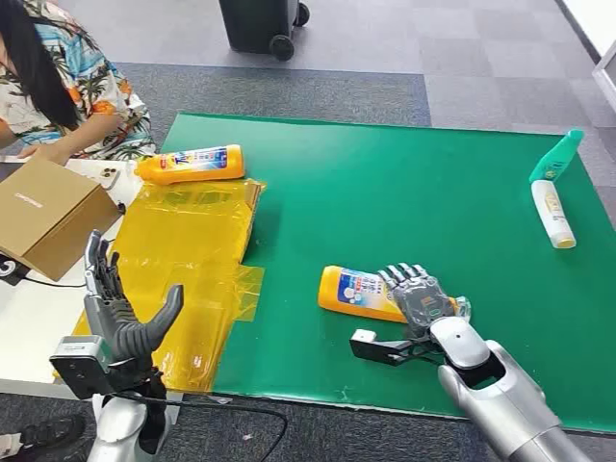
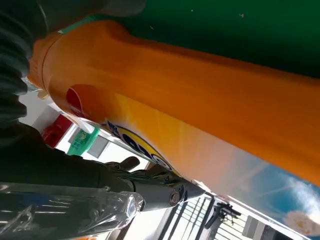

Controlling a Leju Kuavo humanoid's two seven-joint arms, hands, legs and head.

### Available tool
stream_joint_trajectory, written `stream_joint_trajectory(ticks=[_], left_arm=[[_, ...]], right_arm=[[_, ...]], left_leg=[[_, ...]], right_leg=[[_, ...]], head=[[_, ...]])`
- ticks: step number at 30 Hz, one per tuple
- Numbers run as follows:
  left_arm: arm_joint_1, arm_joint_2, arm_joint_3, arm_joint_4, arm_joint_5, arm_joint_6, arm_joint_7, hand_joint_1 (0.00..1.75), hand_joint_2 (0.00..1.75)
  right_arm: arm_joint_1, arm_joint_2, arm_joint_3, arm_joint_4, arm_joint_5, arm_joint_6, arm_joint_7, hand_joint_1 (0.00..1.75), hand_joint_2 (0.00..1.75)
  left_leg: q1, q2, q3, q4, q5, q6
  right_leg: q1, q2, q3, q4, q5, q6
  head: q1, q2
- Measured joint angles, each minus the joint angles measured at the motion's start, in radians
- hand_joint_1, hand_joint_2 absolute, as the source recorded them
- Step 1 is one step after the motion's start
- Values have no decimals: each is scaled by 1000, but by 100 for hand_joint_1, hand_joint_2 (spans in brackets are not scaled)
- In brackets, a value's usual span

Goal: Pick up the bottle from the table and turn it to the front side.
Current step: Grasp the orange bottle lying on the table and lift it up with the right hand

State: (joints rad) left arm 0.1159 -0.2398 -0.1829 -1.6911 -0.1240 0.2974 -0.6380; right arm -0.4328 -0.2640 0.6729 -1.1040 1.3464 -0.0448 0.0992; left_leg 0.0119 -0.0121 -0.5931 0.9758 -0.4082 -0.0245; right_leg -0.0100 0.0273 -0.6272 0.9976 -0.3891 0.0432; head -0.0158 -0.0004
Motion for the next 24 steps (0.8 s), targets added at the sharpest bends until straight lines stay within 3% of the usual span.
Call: stream_joint_trajectory(ticks=[18,24], left_arm=[[-7,-6,19,0,23,0,-10,0,175],[-10,-7,24,0,29,0,-13,0,175]], right_arm=[[-44,-2,55,85,-65,-48,-70,175,175],[-47,4,79,93,-33,-170,-68,175,175]], left_leg=[[0,0,1,0,0,0],[0,0,0,0,0,0]], right_leg=[[0,0,1,0,0,0],[0,0,1,0,0,0]], head=[[0,0],[0,0]])
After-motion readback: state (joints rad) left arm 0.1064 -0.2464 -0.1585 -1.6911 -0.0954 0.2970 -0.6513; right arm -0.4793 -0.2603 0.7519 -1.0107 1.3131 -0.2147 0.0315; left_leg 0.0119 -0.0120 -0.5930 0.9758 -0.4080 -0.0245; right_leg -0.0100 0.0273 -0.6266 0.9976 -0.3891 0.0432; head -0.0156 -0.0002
